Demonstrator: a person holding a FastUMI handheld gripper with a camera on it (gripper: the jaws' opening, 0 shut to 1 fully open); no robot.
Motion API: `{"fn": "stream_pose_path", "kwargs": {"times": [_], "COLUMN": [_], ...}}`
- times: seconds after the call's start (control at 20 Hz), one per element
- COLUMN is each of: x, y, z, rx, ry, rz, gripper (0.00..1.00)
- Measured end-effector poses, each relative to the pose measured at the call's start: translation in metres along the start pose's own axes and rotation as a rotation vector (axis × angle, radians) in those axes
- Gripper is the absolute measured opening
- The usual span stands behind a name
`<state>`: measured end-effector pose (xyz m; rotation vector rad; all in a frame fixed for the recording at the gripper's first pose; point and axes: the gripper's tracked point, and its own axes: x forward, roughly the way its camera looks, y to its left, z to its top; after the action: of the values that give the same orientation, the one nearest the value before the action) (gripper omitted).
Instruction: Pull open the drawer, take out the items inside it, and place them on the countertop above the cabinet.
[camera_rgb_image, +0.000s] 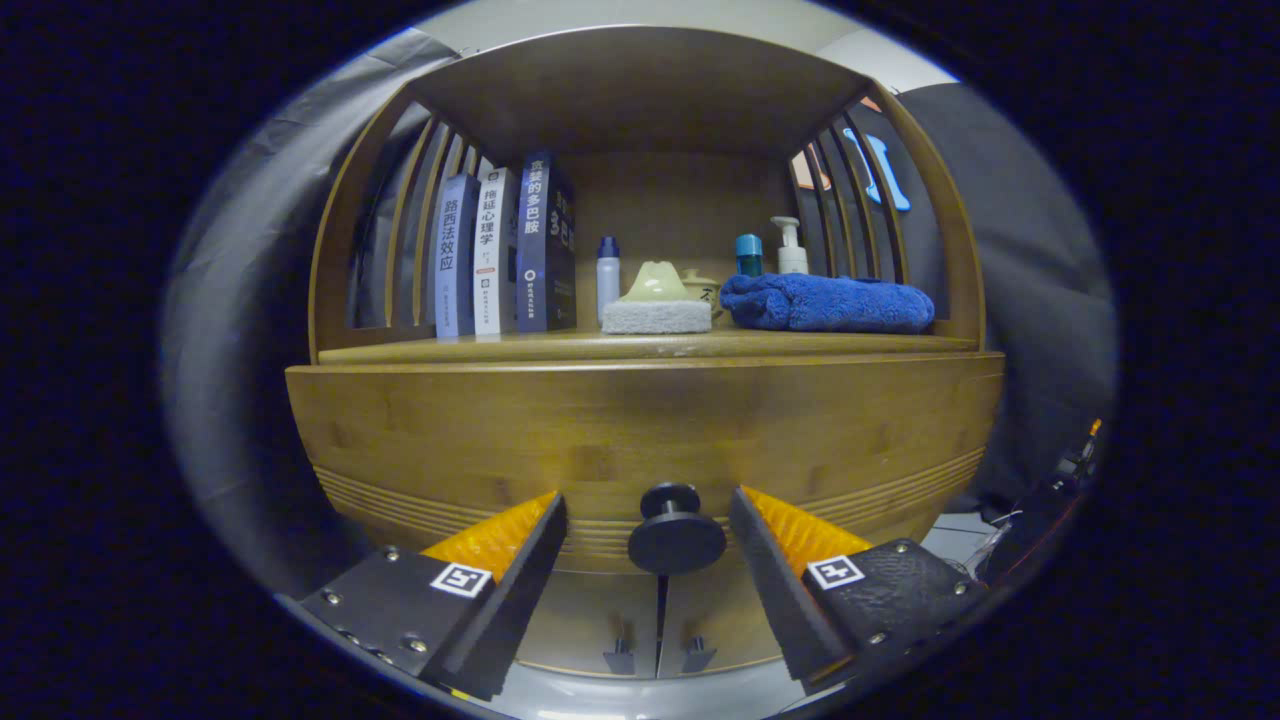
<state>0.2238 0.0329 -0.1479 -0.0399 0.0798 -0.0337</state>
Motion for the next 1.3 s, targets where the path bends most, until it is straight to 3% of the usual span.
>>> {"fn": "stream_pose_path", "kwargs": {"times": [0.55, 0.75, 1.0, 1.15, 1.3], "x": [0.014, 0.004, -0.039, -0.076, -0.108], "y": [0.001, 0.015, 0.011, 0.011, 0.003], "z": [0.000, -0.001, 0.007, 0.033, 0.058], "rx": [-0.016, -0.014, -0.074, -0.038, -0.080], "ry": [0.020, 0.066, 0.075, 0.051, 0.042], "rz": [-0.002, 0.089, 0.095, 0.111, 0.107], "gripper": [0.99, 0.99, 1.00, 1.00, 1.00]}}
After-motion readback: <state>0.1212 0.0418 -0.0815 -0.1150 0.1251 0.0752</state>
